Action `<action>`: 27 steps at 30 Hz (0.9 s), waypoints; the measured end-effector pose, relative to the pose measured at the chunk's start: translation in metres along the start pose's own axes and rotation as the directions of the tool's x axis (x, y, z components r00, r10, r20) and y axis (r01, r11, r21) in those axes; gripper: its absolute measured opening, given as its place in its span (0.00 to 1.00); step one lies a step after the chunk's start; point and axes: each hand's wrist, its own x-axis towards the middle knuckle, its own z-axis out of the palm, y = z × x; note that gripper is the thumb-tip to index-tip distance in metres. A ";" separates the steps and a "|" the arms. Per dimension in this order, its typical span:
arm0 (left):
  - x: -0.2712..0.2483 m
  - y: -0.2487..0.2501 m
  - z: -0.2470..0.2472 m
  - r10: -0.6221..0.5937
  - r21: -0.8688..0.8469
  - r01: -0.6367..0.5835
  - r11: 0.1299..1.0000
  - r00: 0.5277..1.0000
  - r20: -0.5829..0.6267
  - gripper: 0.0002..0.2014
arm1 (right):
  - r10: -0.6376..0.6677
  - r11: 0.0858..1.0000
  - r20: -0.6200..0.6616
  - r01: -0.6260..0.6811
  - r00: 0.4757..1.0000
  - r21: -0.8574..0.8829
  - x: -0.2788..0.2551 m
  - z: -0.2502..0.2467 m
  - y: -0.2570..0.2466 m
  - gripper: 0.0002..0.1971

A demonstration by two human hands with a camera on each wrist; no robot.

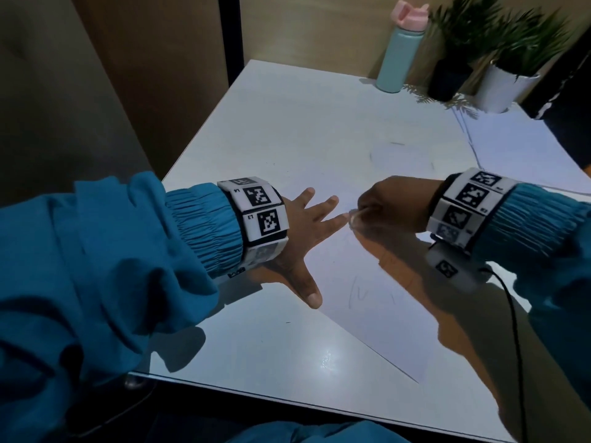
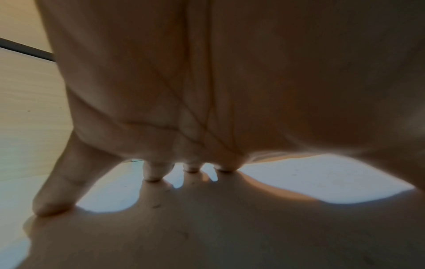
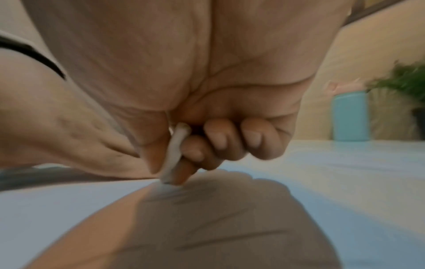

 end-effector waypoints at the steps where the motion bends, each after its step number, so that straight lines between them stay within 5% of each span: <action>1: 0.000 -0.001 0.000 0.004 -0.006 -0.004 1.000 1.000 -0.001 0.72 | -0.041 0.999 -0.017 0.041 0.999 0.012 -0.003 0.003 -0.006 0.14; 5: -0.001 0.001 -0.001 0.004 0.015 -0.004 1.000 1.000 -0.011 0.72 | -0.261 0.965 0.097 0.256 0.960 0.056 -0.018 0.008 -0.029 0.13; 9: -0.002 0.001 -0.001 0.000 0.006 0.000 1.000 1.000 -0.018 0.72 | -0.027 0.999 0.035 0.028 0.999 -0.016 0.008 -0.003 0.003 0.15; 15: -0.003 0.003 -0.002 -0.001 0.015 0.002 1.000 1.000 -0.023 0.72 | -0.264 0.964 0.134 0.258 0.955 0.062 -0.017 0.006 -0.025 0.14; 19: -0.002 0.002 -0.001 -0.010 -0.014 0.010 1.000 1.000 -0.016 0.72 | -0.045 0.999 0.055 0.044 0.997 0.022 0.000 -0.003 0.006 0.16; 24: -0.004 0.003 -0.001 -0.007 -0.006 0.007 1.000 1.000 -0.026 0.72 | -0.207 0.977 0.094 0.201 0.974 0.065 -0.027 0.016 -0.023 0.16; 27: -0.002 0.002 0.000 -0.002 -0.009 0.002 1.000 1.000 -0.027 0.72 | -0.121 0.992 0.100 0.118 0.988 0.039 -0.019 0.010 -0.002 0.18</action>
